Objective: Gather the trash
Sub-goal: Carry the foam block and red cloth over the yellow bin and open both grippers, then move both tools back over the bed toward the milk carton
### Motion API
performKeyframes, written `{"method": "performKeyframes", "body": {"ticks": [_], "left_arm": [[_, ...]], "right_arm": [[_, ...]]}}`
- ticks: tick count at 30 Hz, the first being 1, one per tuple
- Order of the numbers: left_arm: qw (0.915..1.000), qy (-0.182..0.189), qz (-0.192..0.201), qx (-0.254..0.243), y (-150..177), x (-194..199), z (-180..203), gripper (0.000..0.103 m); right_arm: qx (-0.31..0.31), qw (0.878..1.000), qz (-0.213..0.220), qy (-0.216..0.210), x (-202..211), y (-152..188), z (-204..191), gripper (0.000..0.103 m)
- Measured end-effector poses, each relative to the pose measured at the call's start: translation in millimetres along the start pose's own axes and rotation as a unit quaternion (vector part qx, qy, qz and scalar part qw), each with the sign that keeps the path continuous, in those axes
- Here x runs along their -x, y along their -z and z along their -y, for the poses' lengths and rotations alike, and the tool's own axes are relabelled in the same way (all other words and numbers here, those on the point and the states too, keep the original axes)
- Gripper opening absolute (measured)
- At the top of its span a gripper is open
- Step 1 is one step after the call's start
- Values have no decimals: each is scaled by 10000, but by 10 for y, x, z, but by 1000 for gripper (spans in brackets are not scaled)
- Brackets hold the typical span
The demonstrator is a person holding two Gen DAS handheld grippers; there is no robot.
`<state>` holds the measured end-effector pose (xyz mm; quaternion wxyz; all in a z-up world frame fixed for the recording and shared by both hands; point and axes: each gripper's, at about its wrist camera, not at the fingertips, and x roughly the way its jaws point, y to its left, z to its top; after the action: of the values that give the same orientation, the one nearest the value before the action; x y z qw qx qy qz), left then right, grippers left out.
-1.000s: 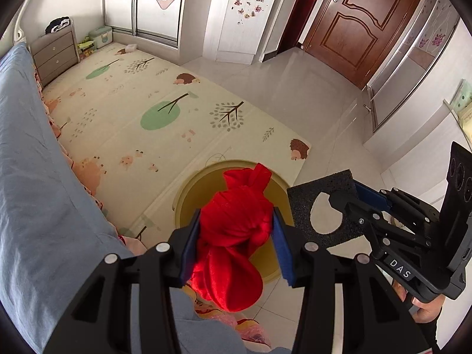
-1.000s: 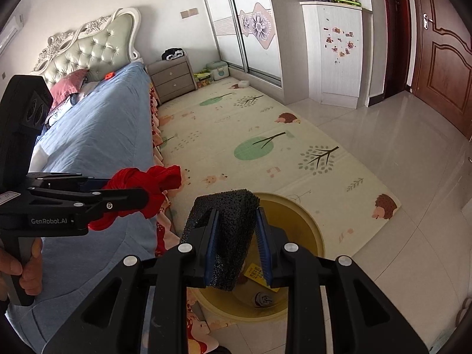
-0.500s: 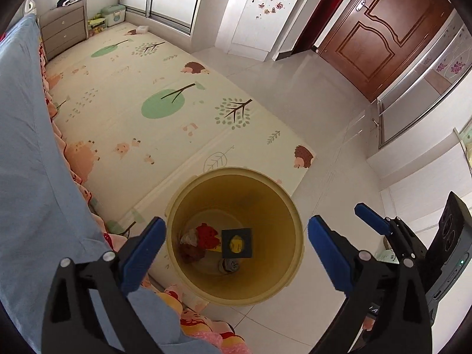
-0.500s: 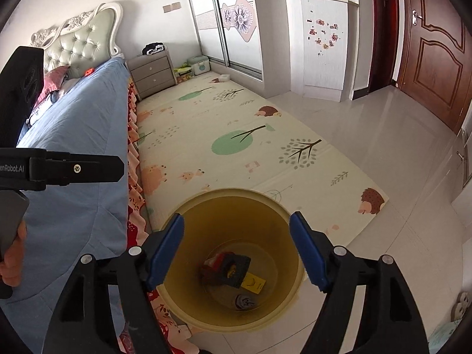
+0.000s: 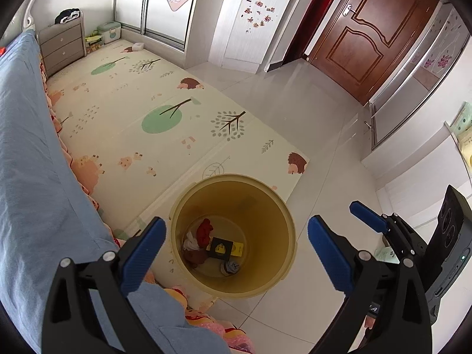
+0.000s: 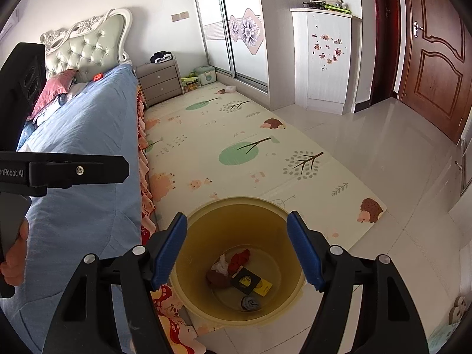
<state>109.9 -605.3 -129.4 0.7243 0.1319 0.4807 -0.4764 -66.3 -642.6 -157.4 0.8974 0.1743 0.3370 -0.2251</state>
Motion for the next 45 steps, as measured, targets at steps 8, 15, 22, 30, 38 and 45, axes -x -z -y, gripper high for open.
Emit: {"method": "performKeyframes", "body": {"ticks": [8, 15, 22, 30, 38, 45], "left_arm": [[9981, -200, 573, -123, 254, 708, -67, 97], [9888, -652, 1334, 143, 703, 1517, -509, 96], [9545, -1891, 2281, 351, 1442, 2445, -961, 97], [9087, -2881, 2919, 782, 2226, 3339, -1478, 99], [8815, -3393, 2961, 1417, 2867, 3741, -2003, 99], [8640, -3669, 2897, 1871, 3344, 3954, -2381, 99]], "right_arm": [[305, 9986, 384, -199, 443, -97, -464, 69], [686, 9926, 757, -652, 824, -107, -1134, 69], [1200, 9759, 1085, -1462, 1072, -13, -2044, 78], [1429, 9523, 1220, -2404, 1218, 143, -2932, 94], [1907, 9339, 943, -2873, 1274, 432, -3738, 94], [2337, 9223, 612, -3016, 1230, 684, -4312, 94]]}}
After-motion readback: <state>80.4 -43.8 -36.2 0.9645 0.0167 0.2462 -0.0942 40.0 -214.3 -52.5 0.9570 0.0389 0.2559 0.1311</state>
